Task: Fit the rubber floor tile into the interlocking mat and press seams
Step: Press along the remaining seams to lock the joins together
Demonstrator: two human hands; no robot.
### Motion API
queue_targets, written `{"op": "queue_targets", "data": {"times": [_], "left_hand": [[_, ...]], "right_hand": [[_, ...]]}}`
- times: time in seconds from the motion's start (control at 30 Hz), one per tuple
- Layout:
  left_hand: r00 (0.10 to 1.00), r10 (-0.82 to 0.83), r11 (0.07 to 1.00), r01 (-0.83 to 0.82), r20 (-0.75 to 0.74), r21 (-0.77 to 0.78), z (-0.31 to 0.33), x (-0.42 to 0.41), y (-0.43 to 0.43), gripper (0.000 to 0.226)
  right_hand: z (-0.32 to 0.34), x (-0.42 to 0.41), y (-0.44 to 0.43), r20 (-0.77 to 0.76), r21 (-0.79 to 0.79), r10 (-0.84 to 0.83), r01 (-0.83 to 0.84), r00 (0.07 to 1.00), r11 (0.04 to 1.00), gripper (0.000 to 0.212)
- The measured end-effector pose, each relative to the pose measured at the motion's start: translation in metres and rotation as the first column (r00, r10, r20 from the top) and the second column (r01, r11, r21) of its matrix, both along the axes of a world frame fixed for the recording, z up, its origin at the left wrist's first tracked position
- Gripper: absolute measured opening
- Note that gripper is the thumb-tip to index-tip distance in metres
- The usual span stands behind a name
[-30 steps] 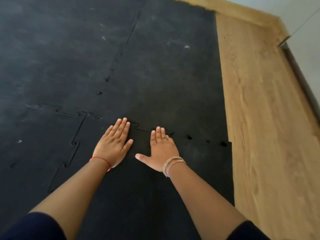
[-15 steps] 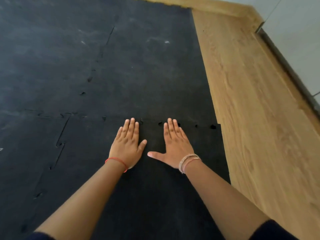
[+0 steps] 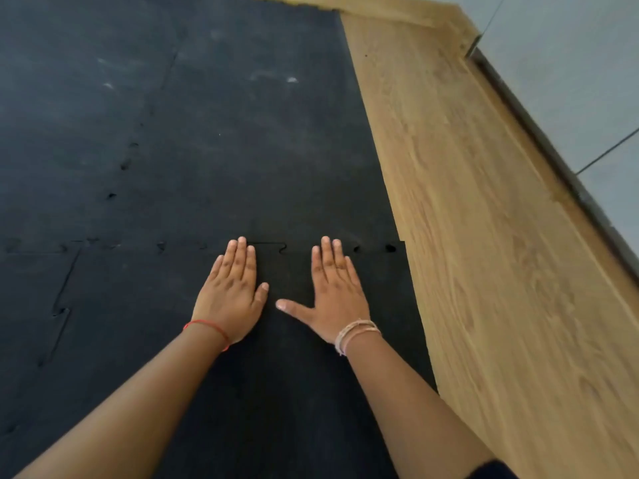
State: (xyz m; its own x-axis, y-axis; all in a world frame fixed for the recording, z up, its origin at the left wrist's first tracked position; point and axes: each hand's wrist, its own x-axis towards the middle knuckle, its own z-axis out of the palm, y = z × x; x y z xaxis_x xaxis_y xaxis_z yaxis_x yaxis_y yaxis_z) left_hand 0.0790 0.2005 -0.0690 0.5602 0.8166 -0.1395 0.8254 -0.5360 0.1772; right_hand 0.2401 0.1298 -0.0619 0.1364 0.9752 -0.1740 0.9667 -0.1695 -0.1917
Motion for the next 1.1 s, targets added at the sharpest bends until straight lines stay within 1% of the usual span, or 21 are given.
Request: {"op": "queue_targets", "data": {"times": [0.07,0.13,0.2,0.27,0.37,0.47,0.5,0.57,0.63,0.67,0.73,0.9,1.0,1.1], "left_hand": [[0.997,-0.076,0.997,0.075,0.016,0.018,0.001,0.013,-0.005,0.062],[0.992,-0.112,0.993,0.110,0.050,0.034,-0.004,0.022,-0.009,0.061],[0.991,-0.114,0.992,0.111,0.064,0.053,-0.009,0.025,-0.008,0.060],[0.992,-0.114,0.993,0.112,0.053,0.046,-0.011,0.024,-0.006,0.061],[0.992,-0.122,0.992,0.122,0.022,0.011,-0.006,0.024,-0.004,0.061],[0.991,-0.129,0.991,0.128,-0.031,-0.041,0.001,0.025,-0.003,0.061],[0.991,-0.125,0.991,0.122,-0.056,-0.057,0.004,0.027,-0.002,0.061],[0.991,-0.102,0.993,0.096,-0.084,-0.064,0.007,0.033,-0.003,0.063],[0.991,-0.109,0.993,0.106,-0.072,-0.043,0.009,0.042,-0.009,0.064],[0.988,-0.137,0.990,0.135,-0.065,-0.039,0.010,0.048,-0.015,0.064],[0.985,-0.168,0.985,0.166,-0.035,-0.040,0.008,0.060,-0.025,0.063],[0.988,-0.149,0.988,0.148,-0.033,-0.039,-0.001,0.072,-0.025,0.061],[0.986,-0.159,0.986,0.155,-0.054,-0.064,-0.003,0.073,-0.021,0.062],[0.983,-0.161,0.983,0.151,-0.088,-0.105,0.001,0.076,-0.020,0.062]], "right_hand": [[-0.006,0.010,-0.013,0.054,0.025,-0.050,0.049,0.997,0.998,0.104],[-0.009,0.016,-0.019,0.084,0.022,-0.028,0.026,0.996,0.999,0.104],[-0.010,0.020,-0.013,0.077,0.002,0.006,-0.007,0.997,1.000,0.105],[-0.010,0.024,-0.006,0.070,-0.051,0.028,-0.024,0.997,0.998,0.107],[-0.001,0.029,0.004,0.067,-0.175,0.068,-0.055,0.995,0.983,0.110],[0.011,0.036,0.013,0.017,-0.269,0.089,-0.081,0.996,0.960,0.106],[0.012,0.037,0.013,-0.017,-0.263,0.084,-0.085,0.996,0.961,0.102],[0.008,0.037,0.003,-0.041,-0.158,0.050,-0.056,0.998,0.986,0.091],[-0.001,0.040,-0.018,0.005,-0.010,-0.056,0.056,0.998,0.998,0.089],[-0.004,0.043,-0.029,0.029,0.024,-0.130,0.130,0.991,0.991,0.092],[-0.007,0.055,-0.043,0.068,0.029,-0.236,0.235,0.969,0.972,0.101],[-0.012,0.067,-0.035,0.101,-0.025,-0.250,0.253,0.963,0.967,0.121],[-0.016,0.070,-0.032,0.118,-0.050,-0.238,0.245,0.964,0.968,0.123],[-0.012,0.072,-0.033,0.096,-0.070,-0.226,0.233,0.969,0.970,0.122]]}}
